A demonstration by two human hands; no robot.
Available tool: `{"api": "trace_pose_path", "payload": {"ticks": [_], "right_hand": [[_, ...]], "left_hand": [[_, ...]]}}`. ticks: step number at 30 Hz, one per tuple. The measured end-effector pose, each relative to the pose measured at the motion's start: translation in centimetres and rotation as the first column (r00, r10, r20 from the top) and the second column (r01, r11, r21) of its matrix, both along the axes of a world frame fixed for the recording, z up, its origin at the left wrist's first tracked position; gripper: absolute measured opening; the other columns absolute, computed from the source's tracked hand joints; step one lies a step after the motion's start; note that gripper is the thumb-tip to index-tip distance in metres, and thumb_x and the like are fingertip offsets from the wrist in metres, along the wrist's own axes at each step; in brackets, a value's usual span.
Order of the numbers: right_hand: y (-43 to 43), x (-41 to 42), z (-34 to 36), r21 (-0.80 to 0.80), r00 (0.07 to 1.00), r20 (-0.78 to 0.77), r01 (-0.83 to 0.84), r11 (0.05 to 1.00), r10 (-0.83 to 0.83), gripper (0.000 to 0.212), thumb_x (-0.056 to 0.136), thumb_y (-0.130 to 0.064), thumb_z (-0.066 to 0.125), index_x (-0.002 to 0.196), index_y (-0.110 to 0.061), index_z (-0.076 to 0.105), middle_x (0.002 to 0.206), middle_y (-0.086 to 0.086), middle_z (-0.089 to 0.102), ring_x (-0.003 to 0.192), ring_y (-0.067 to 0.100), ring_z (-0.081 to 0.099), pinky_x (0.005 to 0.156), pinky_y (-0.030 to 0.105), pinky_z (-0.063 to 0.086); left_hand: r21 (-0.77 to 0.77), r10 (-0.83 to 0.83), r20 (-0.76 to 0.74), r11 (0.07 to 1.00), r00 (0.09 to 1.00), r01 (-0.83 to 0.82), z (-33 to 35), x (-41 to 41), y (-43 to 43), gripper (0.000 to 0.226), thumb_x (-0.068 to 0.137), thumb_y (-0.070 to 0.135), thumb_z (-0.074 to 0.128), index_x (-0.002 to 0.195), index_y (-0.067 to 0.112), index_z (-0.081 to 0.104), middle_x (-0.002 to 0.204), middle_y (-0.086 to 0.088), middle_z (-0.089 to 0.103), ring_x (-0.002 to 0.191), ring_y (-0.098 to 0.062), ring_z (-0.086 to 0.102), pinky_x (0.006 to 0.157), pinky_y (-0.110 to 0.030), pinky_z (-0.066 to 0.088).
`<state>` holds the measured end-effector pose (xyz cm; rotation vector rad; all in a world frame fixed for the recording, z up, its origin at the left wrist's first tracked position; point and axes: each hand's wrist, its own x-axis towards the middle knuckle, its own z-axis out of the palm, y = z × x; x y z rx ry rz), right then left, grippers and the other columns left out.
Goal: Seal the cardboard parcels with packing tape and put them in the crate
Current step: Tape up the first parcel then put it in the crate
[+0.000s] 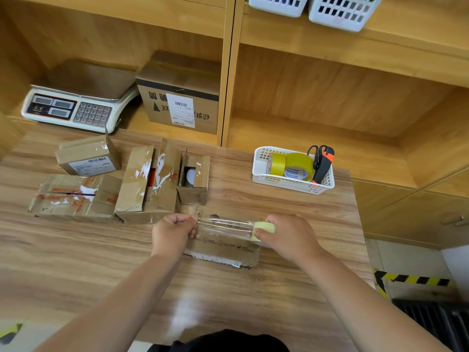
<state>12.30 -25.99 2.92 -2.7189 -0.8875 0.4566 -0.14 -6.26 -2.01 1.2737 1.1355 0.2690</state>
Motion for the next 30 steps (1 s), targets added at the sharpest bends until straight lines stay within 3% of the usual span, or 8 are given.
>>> {"api": "trace_pose_path", "payload": {"ticks": [5,10,14,21,26,30], "right_hand": [[2.4,-0.1,0.0,-0.096,0.997,0.058,-0.037,0.995,0.042,0.037,0.084,-0.06,0.052,0.074,-0.024,0.051,0.068,-0.008,0.055,0.07,0.019,0.05,0.08,0.03,0.037],[4.8,-0.7,0.2,-0.133,0.997,0.07,-0.027,0.991,0.037,0.041,0.084,-0.064,0.048,0.075,-0.024,0.051,0.065,-0.009,0.052,0.071,0.017,0.053,0.065,0.03,0.031],[6.2,-1.5,0.1,-0.169,0.991,0.112,-0.049,0.984,0.068,0.038,0.087,-0.059,0.044,0.079,-0.023,0.051,0.07,-0.007,0.053,0.071,0.019,0.05,0.068,0.029,0.029],[7.9,-2.2,-0.4,-0.258,0.976,0.18,-0.071,0.963,0.121,0.034,0.089,-0.056,0.042,0.08,-0.024,0.051,0.064,-0.006,0.046,0.069,0.021,0.046,0.07,0.03,0.028],[8.4,-2.5,-0.6,-0.286,0.975,0.193,-0.05,0.957,0.108,0.036,0.09,-0.053,0.041,0.086,-0.022,0.059,0.068,-0.004,0.053,0.067,0.021,0.046,0.084,0.033,0.033],[8.7,-2.5,-0.8,-0.293,0.976,0.191,-0.042,0.955,0.101,0.031,0.089,-0.05,0.042,0.08,-0.023,0.053,0.077,-0.003,0.063,0.067,0.021,0.046,0.086,0.033,0.034]], "left_hand": [[-0.046,0.048,-0.013,0.998,0.999,-0.048,-0.2,0.0,0.7,0.014,0.086,0.01,0.069,0.072,0.006,0.068,0.062,-0.005,0.061,0.054,-0.012,0.05,0.061,-0.024,0.048],[-0.044,0.117,-0.046,0.992,0.992,-0.119,-1.2,-0.5,2.1,0.018,0.087,0.006,0.067,0.068,0.008,0.067,0.05,0.001,0.059,0.054,-0.014,0.05,0.066,-0.029,0.05],[-0.049,0.118,-0.067,0.991,0.991,-0.122,-1.9,-0.7,2.9,0.021,0.087,0.007,0.067,0.066,0.009,0.066,0.044,0.005,0.057,0.052,-0.014,0.05,0.064,-0.027,0.049],[-0.098,0.141,-0.091,0.984,0.986,-0.15,-3.3,-0.9,3.7,0.013,0.086,0.011,0.07,0.073,0.008,0.066,0.057,-0.002,0.06,0.053,-0.013,0.051,0.065,-0.027,0.051],[-0.125,0.148,-0.095,0.979,0.984,-0.159,-3.8,-0.7,3.9,0.013,0.086,0.013,0.07,0.075,0.009,0.065,0.058,-0.003,0.058,0.052,-0.013,0.051,0.066,-0.028,0.052],[-0.146,0.144,-0.094,0.977,0.985,-0.157,-4.0,-0.7,4.0,0.017,0.087,0.011,0.068,0.07,0.01,0.064,0.059,-0.004,0.058,0.054,-0.014,0.051,0.064,-0.026,0.05]]}}
